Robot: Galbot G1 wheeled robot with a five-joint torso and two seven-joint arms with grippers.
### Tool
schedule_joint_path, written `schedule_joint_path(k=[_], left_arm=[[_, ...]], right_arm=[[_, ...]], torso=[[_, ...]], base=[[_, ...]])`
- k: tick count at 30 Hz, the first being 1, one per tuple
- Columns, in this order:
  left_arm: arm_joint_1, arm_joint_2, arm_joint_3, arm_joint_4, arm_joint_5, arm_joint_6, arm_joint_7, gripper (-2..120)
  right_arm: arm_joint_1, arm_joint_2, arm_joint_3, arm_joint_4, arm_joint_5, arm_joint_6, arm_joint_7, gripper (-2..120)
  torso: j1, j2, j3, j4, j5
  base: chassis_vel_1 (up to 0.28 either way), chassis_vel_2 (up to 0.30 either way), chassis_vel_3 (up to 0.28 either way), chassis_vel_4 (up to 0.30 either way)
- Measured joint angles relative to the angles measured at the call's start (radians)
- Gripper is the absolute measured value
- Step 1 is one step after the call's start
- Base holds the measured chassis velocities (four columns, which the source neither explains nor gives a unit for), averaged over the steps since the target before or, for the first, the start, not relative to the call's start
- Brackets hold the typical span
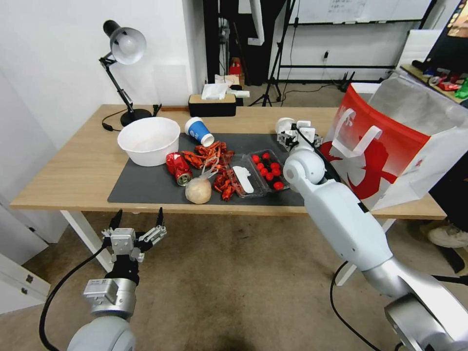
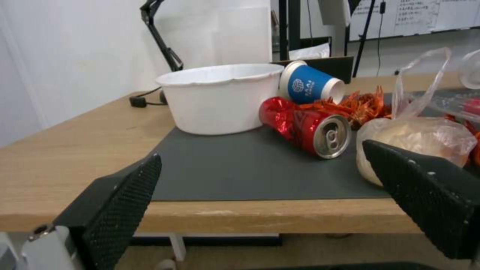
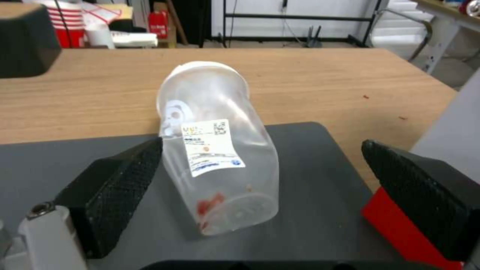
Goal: Pick up the trash from the table and place it into the takeout bag.
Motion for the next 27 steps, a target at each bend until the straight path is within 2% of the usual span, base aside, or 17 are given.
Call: schedule_joint_path(k=[18, 27], left_arm=[[-0.003, 0.006, 0.002, 0.005, -0.003, 0.001, -0.002, 100], [-0.001, 0.011, 0.0, 0.0, -0.004, 0.001, -0.003, 100]], right_arm=[[0.102, 0.037, -0.015, -0.198, -0.004, 0.0, -0.148, 100], [0.134, 0.05, -0.023, -0.282, -0.034, -0.016, -0.157, 100]], torso=[[0.0, 0.0, 0.0, 0.0001, -0.0001], [0.0, 0.0, 0.0, 0.0, -0.0001]], base=[[0.0, 0.0, 0.0, 0.0], [0.0, 0.0, 0.0, 0.0]])
